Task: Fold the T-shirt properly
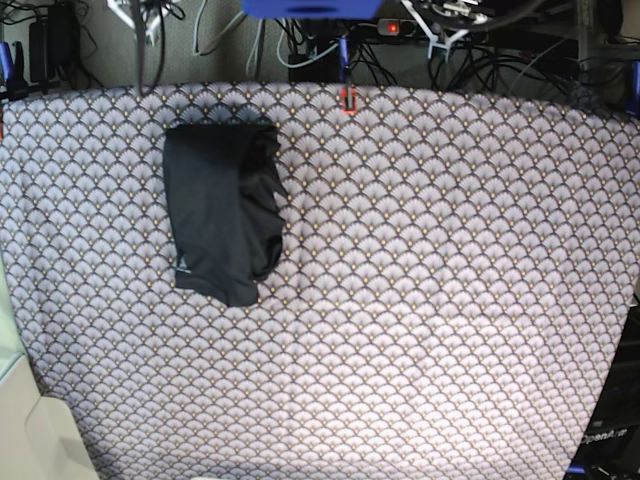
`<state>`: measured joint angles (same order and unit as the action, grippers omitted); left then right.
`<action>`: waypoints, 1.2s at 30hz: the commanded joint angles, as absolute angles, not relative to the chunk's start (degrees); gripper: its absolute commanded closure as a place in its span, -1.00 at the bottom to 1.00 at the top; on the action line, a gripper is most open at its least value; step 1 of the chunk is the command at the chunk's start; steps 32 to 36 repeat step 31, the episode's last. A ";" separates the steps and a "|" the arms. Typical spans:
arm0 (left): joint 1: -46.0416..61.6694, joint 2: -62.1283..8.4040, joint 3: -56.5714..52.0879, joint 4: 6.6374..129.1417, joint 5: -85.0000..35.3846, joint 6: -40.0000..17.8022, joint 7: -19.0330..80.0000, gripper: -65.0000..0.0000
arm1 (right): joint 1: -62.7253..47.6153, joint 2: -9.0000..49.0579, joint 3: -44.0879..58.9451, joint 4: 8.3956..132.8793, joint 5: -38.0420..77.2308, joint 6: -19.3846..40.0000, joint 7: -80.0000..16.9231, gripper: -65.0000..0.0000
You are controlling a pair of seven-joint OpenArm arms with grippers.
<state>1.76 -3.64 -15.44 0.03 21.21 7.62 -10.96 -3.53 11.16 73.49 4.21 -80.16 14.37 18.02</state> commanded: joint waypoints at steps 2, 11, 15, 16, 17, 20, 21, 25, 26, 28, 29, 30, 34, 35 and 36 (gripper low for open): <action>1.19 -3.56 -15.60 0.00 21.05 10.24 -11.03 1.00 | -2.95 10.51 73.63 4.18 -83.82 10.77 17.63 1.00; 0.66 -3.65 -19.91 0.00 21.41 13.23 -8.40 1.00 | -0.66 9.54 73.63 3.91 -85.00 9.63 14.73 1.00; 0.75 -3.74 -20.00 0.00 21.49 13.23 -8.48 1.00 | -0.92 9.36 73.63 3.91 -85.00 9.63 14.90 1.00; 0.75 -3.74 -20.00 0.00 21.41 13.23 -8.48 1.00 | -1.01 9.36 73.63 3.91 -85.00 9.63 14.90 1.00; 0.75 -3.74 -19.91 0.00 21.41 13.23 -8.48 1.00 | -1.01 9.36 73.63 3.82 -85.00 9.63 14.90 1.00; 0.75 -3.65 -19.91 0.00 21.49 13.23 -8.48 1.00 | -1.10 9.19 73.63 3.82 -85.00 9.63 14.90 1.00; 0.75 -3.65 -19.91 0.00 21.49 13.23 -8.48 1.00 | -1.10 8.84 73.63 3.82 -85.00 9.63 14.90 1.00; 0.75 -3.56 -19.91 0.00 21.58 13.23 -8.31 1.00 | -1.10 8.57 73.63 3.82 -85.00 9.63 14.90 1.00; 0.75 -3.56 -19.91 0.00 21.58 13.23 -8.22 1.00 | -1.10 8.48 73.63 3.82 -85.00 9.63 14.90 1.00; 0.75 -3.56 -19.91 0.00 21.49 13.23 -8.22 1.00 | -1.10 8.48 73.63 3.82 -85.00 9.63 14.99 1.00; 0.75 -3.56 -19.91 0.00 21.58 13.23 -8.13 1.00 | -1.10 8.48 73.63 3.74 -85.00 9.63 14.99 1.00; 0.75 -3.56 -19.91 0.00 21.58 13.23 -8.13 1.00 | -1.10 8.48 73.63 3.74 -85.00 9.63 14.99 1.00; 0.75 -3.56 -19.91 0.00 21.58 13.23 -8.22 1.00 | -1.10 8.48 73.63 3.74 -85.00 9.63 14.99 1.00; 0.75 -3.56 -19.91 0.00 21.58 13.23 -8.22 1.00 | -1.10 8.48 73.63 3.74 -85.00 9.63 14.99 1.00; 0.75 -3.56 -19.91 0.00 21.58 13.23 -8.22 1.00 | -1.10 8.48 73.63 3.74 -85.00 9.63 14.99 1.00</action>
